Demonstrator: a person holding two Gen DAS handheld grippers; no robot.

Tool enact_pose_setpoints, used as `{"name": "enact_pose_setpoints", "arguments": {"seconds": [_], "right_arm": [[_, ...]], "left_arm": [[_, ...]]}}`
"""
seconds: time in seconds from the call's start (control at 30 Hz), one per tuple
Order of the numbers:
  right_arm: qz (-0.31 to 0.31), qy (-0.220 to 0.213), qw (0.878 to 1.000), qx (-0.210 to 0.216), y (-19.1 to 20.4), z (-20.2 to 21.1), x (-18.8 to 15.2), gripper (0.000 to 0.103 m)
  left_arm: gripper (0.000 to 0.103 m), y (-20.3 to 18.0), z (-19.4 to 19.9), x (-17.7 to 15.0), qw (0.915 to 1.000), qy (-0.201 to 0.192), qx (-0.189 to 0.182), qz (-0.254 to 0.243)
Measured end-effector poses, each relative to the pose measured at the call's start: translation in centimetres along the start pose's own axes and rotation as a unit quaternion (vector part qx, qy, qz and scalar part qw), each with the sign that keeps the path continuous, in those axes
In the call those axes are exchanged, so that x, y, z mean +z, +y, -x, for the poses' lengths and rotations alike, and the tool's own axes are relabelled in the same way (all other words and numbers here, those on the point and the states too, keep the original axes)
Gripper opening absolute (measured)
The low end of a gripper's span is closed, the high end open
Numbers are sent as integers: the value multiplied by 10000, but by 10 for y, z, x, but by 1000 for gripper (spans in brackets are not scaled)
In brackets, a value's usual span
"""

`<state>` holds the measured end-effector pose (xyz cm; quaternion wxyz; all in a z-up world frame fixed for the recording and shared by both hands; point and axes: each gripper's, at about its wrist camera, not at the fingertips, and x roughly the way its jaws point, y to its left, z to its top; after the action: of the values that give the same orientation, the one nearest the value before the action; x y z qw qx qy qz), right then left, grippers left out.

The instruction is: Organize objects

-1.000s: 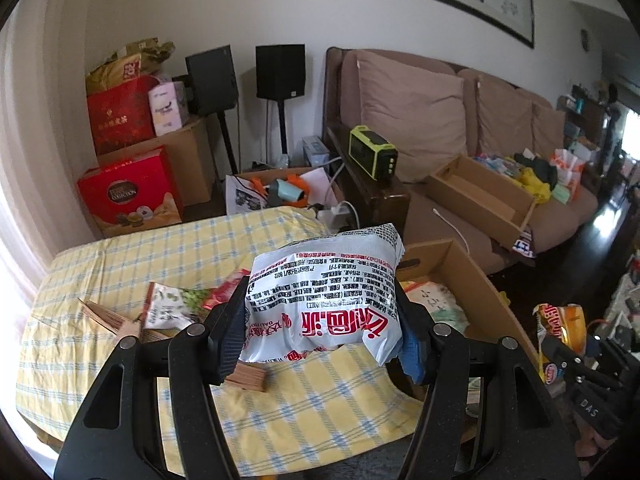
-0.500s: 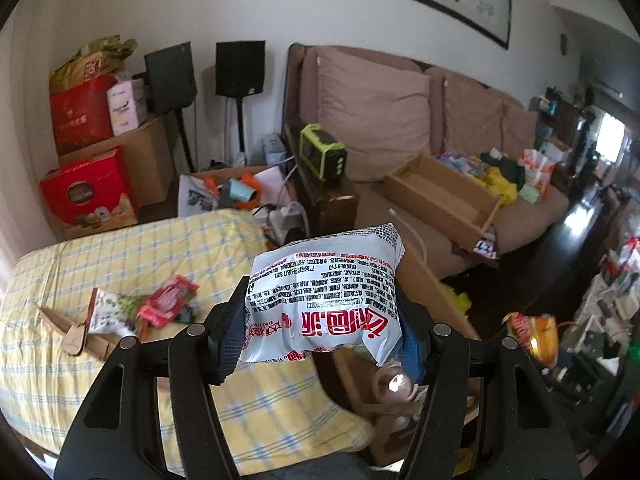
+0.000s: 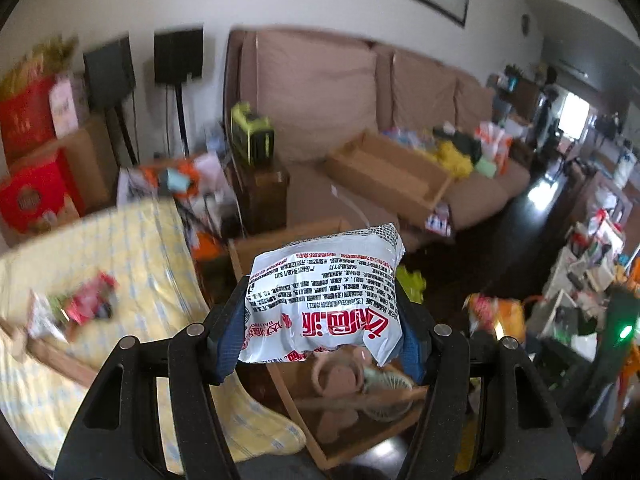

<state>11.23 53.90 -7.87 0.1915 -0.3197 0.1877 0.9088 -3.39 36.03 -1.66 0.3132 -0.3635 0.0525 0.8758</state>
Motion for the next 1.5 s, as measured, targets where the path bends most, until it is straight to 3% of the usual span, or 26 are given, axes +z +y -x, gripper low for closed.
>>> {"name": "enact_pose_setpoints", "arguments": {"seconds": [0.13, 0.47, 0.77, 1.03, 1.2, 1.37, 1.5], "right_arm": [[-87, -10, 10000, 10, -6, 0, 0, 51], [-69, 249, 9996, 86, -4, -16, -8, 51], [-127, 399, 9991, 52, -7, -27, -15, 51], [-112, 585, 9982, 108, -5, -39, -23, 51], [-67, 675, 9975, 185, -2, -47, -28, 51], [-29, 974, 9948, 286, 0, -62, -38, 51], [-25, 1086, 9936, 318, 1, -69, -44, 51]], "left_arm": [[60, 6, -19, -17, 9994, 269, 52, 199], [60, -5, -44, -41, 9991, 385, -54, -159], [60, -6, -65, -72, 9976, 660, -149, -112], [61, -2, -68, -74, 9980, 619, -100, -26], [61, 7, -80, -75, 9965, 804, -119, 170], [61, 13, -96, -80, 9918, 1236, -164, 292], [61, 10, -95, -80, 9919, 1211, -263, 269]]}}
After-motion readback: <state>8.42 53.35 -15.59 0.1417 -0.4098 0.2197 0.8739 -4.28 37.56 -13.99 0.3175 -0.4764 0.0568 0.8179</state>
